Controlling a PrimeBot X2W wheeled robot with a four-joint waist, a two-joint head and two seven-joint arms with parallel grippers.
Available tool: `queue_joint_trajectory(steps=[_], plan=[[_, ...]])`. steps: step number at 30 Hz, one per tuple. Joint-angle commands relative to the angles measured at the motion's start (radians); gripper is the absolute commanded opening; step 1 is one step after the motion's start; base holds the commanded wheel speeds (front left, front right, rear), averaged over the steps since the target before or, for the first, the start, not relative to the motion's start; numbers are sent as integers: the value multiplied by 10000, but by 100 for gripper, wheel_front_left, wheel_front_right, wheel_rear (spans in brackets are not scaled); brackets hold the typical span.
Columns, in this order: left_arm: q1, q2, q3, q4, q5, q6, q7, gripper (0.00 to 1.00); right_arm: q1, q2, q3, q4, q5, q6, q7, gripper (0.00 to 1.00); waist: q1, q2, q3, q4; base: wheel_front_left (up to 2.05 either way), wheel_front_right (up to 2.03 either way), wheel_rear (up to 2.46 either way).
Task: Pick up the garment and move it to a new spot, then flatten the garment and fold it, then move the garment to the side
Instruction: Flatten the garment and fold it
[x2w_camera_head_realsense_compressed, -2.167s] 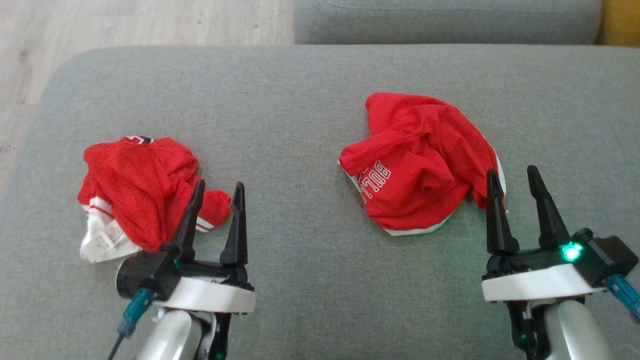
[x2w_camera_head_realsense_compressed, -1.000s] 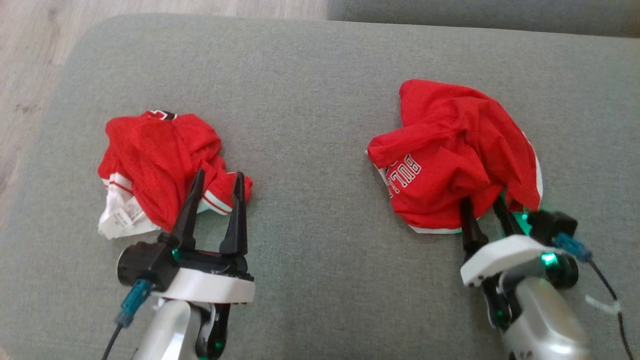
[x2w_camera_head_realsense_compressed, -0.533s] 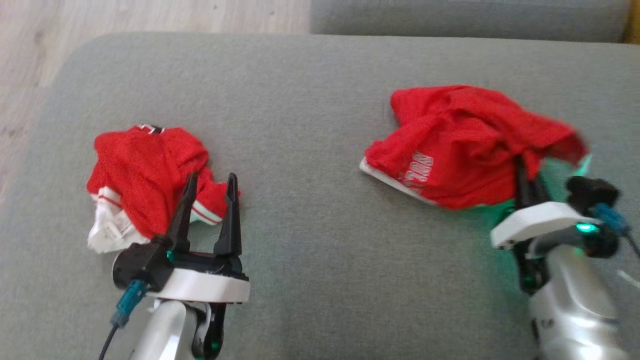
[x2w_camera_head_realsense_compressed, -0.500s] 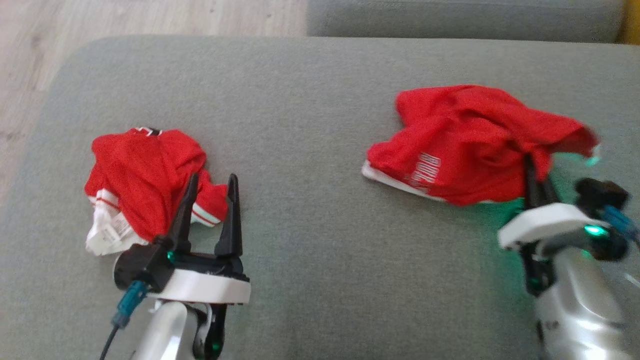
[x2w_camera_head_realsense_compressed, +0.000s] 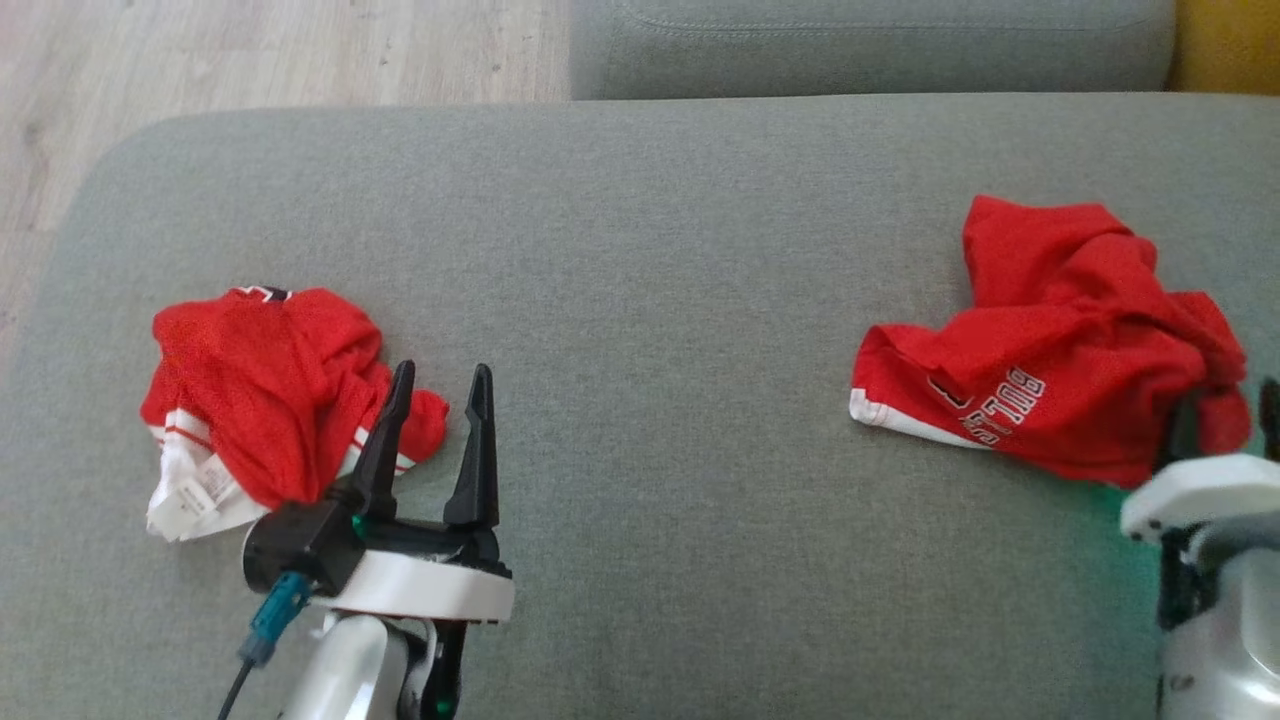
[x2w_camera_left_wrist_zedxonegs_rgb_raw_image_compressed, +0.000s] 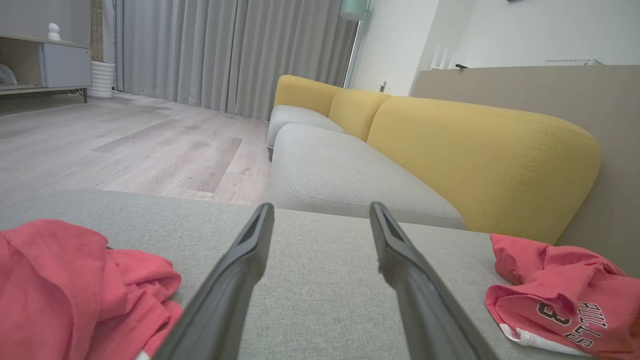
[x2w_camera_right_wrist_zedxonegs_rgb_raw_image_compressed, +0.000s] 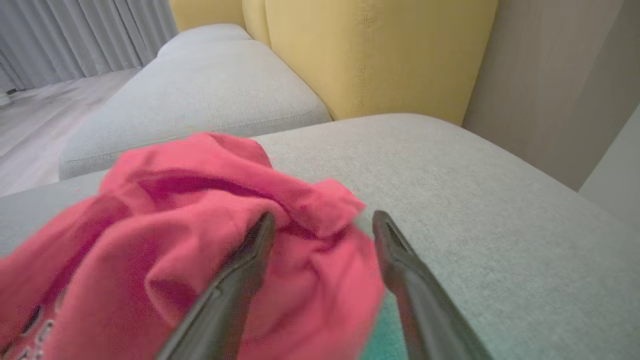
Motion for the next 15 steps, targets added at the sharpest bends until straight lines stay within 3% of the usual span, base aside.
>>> queue_joint_trajectory(steps=[1,6,8,15], plan=[[-141,15,316,-271,-86,33,-80,100,-501,-51,515,-434,68,-7,-251,100,0,0,-50,-50,0,0,0],[-61,15,333,-268,-70,21,-80,100,-37,-51,2630,-1585,1136,-7,-613,100,0,0,-215,-197,0,0,0],[-42,15,284,-286,-81,30,-80,100,782,-51,3826,-2805,1801,-7,-636,100,0,0,-297,-261,0,0,0],[12,15,135,-305,-70,46,-80,100,2475,-51,5090,-4447,2474,-7,-641,100,0,0,-336,-263,0,0,0]])
